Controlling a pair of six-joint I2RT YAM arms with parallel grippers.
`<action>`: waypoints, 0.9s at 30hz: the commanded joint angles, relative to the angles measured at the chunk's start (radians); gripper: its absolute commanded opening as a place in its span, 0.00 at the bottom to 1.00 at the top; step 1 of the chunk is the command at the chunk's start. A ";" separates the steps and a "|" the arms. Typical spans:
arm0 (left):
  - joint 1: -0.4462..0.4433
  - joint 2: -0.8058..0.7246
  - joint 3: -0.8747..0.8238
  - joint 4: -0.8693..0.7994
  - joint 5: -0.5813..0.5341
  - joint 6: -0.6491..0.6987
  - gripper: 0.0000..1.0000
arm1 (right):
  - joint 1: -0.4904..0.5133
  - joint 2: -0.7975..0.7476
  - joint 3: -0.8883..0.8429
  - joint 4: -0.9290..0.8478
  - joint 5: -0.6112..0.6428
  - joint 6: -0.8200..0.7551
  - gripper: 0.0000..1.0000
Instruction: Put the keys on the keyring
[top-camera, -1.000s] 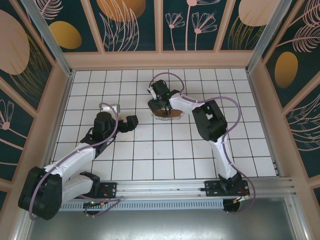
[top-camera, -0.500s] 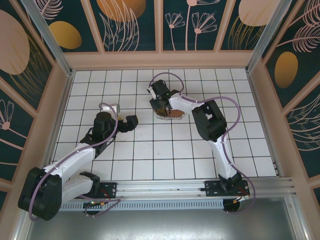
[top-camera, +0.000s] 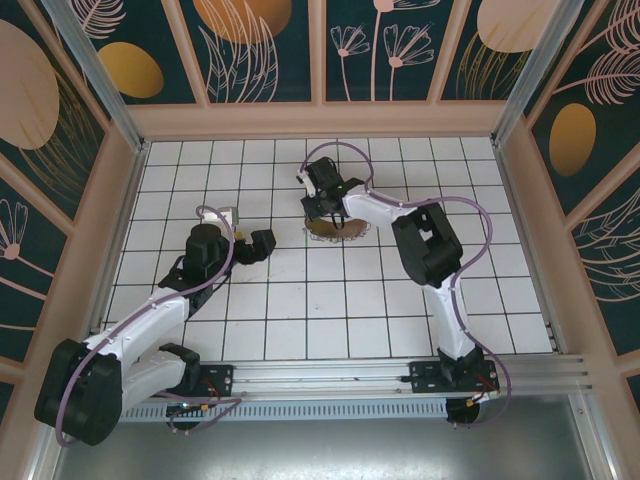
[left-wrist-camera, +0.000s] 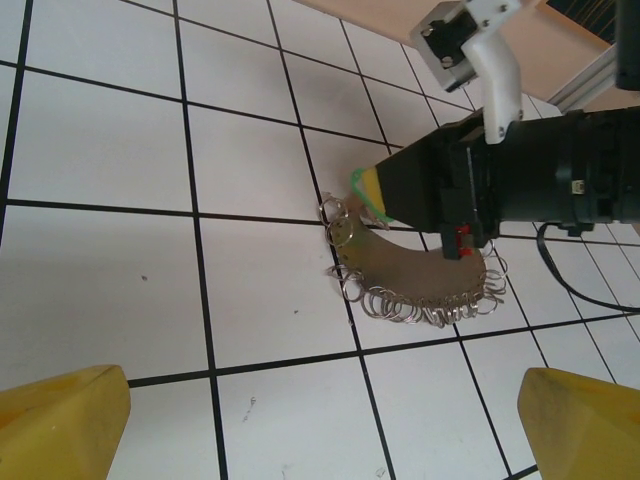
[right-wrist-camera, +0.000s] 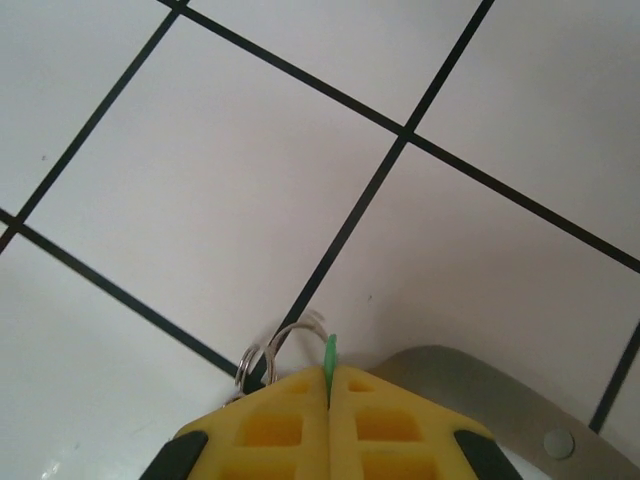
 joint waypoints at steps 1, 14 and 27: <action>-0.004 -0.003 0.032 -0.009 0.004 0.015 0.99 | 0.010 -0.092 -0.032 -0.004 -0.001 0.008 0.00; -0.054 0.125 0.086 -0.049 -0.023 0.058 0.99 | -0.048 -0.248 -0.144 0.056 -0.008 0.004 0.00; -0.116 0.191 0.139 -0.041 -0.036 0.084 0.99 | -0.268 -0.088 -0.056 0.030 -0.009 -0.018 0.00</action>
